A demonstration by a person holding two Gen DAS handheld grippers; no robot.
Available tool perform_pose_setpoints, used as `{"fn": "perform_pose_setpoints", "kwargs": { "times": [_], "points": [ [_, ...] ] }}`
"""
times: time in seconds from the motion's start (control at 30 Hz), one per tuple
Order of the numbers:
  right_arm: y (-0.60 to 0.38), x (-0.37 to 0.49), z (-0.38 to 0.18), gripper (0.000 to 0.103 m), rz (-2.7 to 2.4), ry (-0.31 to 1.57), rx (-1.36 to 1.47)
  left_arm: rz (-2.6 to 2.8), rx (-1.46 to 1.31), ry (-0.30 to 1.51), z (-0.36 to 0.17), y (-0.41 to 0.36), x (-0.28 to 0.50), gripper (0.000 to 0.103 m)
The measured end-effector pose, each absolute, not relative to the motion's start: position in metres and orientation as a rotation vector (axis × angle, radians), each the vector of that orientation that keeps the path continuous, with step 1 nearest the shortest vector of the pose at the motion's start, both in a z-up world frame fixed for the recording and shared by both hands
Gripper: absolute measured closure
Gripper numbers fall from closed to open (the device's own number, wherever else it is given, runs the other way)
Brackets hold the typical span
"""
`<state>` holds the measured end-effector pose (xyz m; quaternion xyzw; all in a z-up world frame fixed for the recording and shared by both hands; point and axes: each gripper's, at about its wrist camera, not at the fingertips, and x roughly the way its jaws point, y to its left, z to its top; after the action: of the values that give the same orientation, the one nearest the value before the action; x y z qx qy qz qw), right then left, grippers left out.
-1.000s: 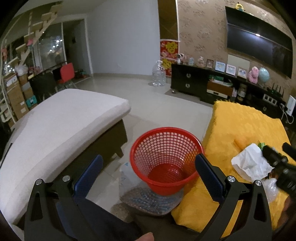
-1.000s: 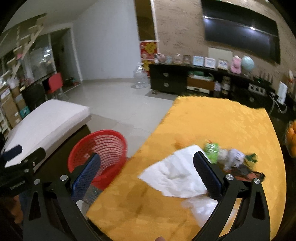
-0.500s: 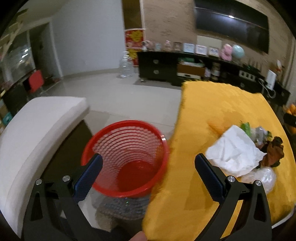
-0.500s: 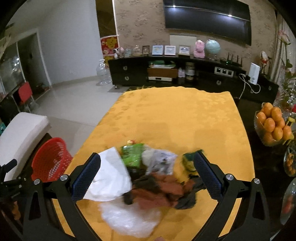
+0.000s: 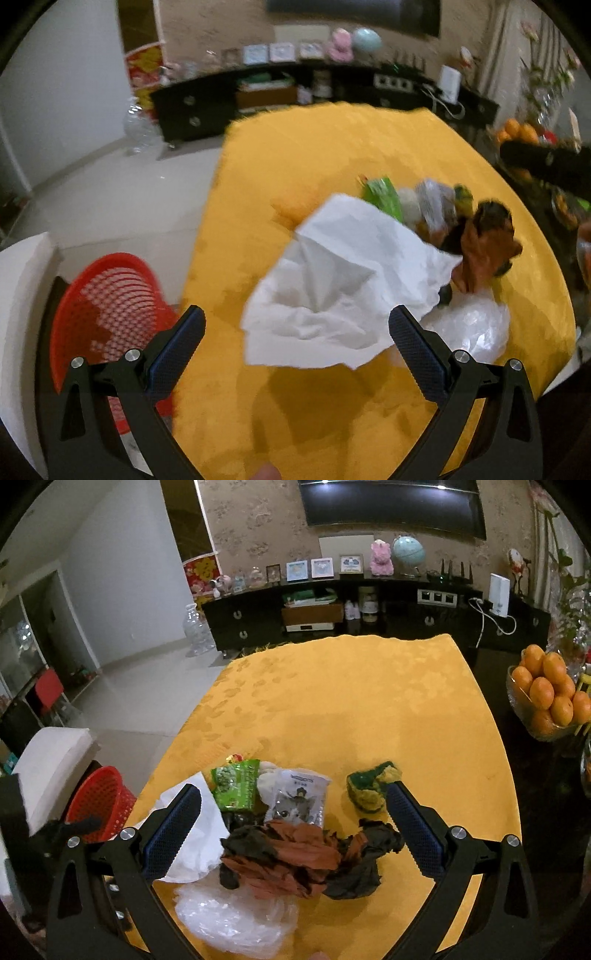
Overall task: Collect trash
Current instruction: 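Grasp the white tissue with the left tool while the right tool approaches the clear plastic bag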
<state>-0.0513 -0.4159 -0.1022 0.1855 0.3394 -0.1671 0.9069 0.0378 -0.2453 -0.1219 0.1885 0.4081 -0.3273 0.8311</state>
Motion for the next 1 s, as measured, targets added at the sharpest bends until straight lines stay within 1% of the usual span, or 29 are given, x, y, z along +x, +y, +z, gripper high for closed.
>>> {"fn": "perform_pose_setpoints", "kwargs": {
  "times": [0.07,0.13,0.2,0.23,0.3,0.33,0.4,0.43,0.6,0.8,1.0],
  "points": [
    [-0.419,-0.052,-0.105,0.006,-0.352,0.706,0.397,-0.7,0.412,0.889,-0.131,-0.252,0.042,0.008],
    [-0.422,-0.053,-0.106,0.006,-0.359,0.705,0.406,-0.699,0.419,0.909,-0.14,-0.255,0.047,0.018],
    [-0.423,-0.054,-0.106,0.006,-0.363,0.699,0.406,-0.701,0.417,0.946,-0.148,-0.251,0.05,0.04],
    [-0.423,-0.054,-0.105,0.006,-0.364,0.697,0.405,-0.701,0.414,0.961,-0.151,-0.249,0.052,0.046],
    [-0.423,-0.054,-0.106,0.006,-0.368,0.696,0.399,-0.707,0.399,0.985,-0.156,-0.245,0.055,0.066],
    [-0.424,-0.054,-0.106,0.006,-0.366,0.698,0.4,-0.713,0.385,0.992,-0.158,-0.243,0.056,0.071],
    [-0.424,-0.054,-0.106,0.006,-0.366,0.7,0.401,-0.722,0.367,0.994,-0.159,-0.238,0.056,0.085],
    [-0.424,-0.054,-0.106,0.006,-0.366,0.701,0.4,-0.723,0.361,0.99,-0.157,-0.236,0.056,0.088],
    [-0.424,-0.055,-0.106,0.006,-0.37,0.692,0.397,-0.723,0.285,0.978,-0.141,-0.21,0.054,0.091],
    [-0.419,-0.064,-0.108,0.006,-0.354,0.683,0.393,-0.701,0.201,0.931,-0.112,-0.181,0.051,0.092],
    [-0.384,-0.075,-0.119,0.006,-0.272,0.706,0.335,-0.64,0.198,0.853,-0.084,-0.162,0.046,0.092]
  ]
}}
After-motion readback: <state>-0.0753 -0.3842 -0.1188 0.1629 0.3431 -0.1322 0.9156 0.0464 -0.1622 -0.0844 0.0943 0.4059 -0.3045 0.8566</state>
